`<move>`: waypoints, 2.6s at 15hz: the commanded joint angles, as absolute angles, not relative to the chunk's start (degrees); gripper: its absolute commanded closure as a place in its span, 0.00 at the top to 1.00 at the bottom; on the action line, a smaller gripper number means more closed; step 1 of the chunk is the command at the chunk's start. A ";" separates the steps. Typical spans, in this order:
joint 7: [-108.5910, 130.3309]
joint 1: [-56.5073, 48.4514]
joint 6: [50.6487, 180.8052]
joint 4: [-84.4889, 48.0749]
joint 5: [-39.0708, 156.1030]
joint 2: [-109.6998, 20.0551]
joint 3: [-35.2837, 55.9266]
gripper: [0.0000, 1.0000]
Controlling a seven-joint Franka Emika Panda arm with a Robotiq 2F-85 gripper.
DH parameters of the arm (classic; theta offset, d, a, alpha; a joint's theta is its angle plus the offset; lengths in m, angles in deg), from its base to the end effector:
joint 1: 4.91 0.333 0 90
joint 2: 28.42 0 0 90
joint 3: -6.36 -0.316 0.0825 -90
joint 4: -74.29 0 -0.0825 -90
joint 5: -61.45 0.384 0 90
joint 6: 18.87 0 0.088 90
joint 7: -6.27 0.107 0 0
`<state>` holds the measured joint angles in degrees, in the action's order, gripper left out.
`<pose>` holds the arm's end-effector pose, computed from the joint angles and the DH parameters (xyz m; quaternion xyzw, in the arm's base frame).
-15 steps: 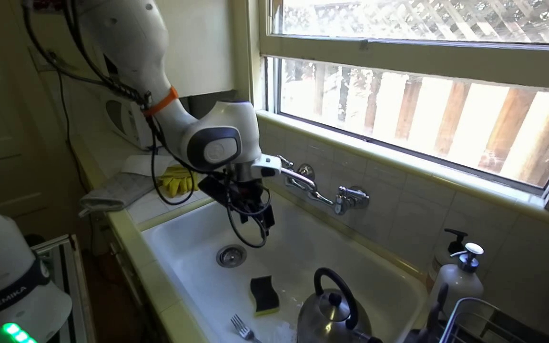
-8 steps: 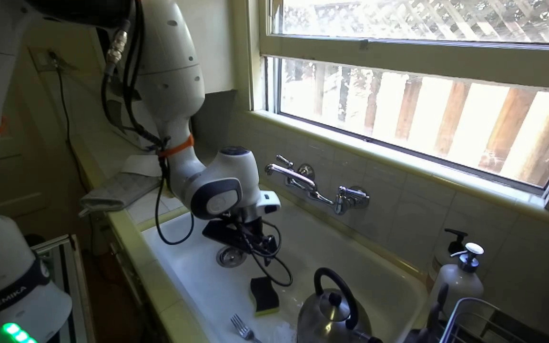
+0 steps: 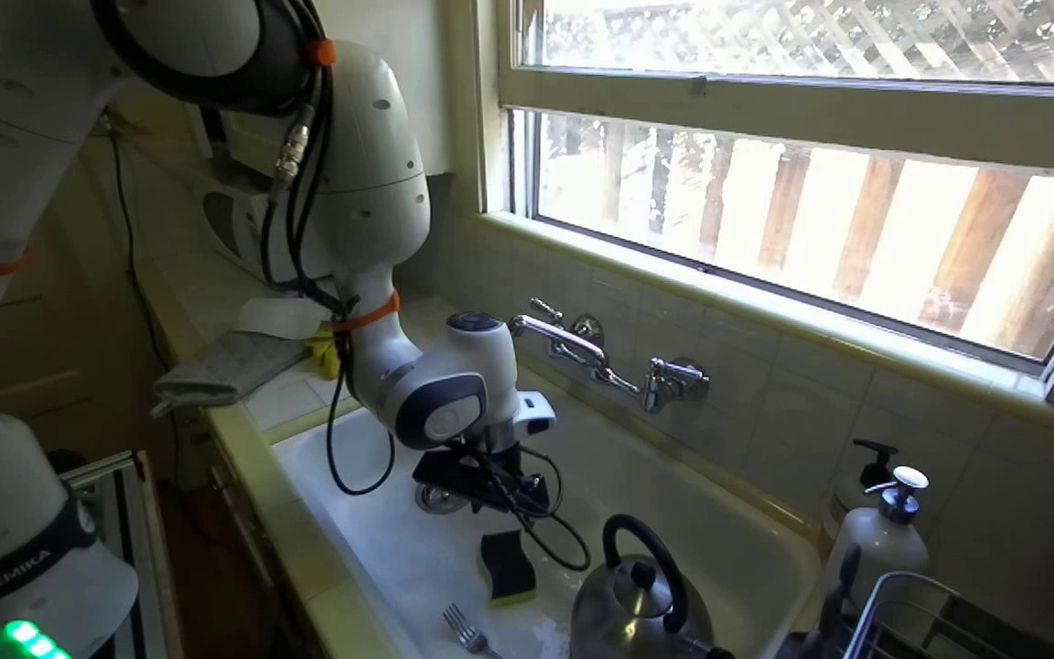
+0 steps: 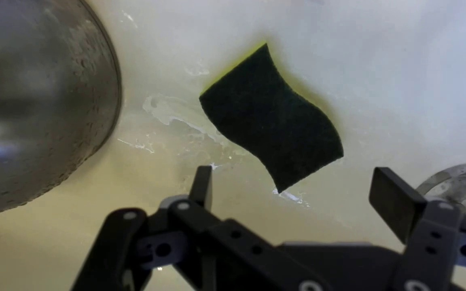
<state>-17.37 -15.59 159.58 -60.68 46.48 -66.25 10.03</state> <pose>0.4736 -0.1027 0.0630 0.9746 0.2171 0.0350 0.0428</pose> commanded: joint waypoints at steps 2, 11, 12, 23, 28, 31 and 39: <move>-16.67 -15.93 159.38 -60.51 45.54 -66.21 9.87 1.00; -22.52 -17.04 160.45 -53.37 40.78 -75.57 9.38 1.00; -23.12 -16.95 160.70 -52.48 40.14 -76.61 9.60 1.00; -27.26 -16.98 160.14 -44.77 36.08 -84.96 10.05 1.00; -27.90 -17.54 159.56 -43.91 36.71 -85.83 9.03 0.59; -27.99 -18.40 159.37 -44.73 36.85 -84.86 8.24 0.39; -28.06 -20.77 157.81 -47.87 36.99 -80.30 7.72 0.03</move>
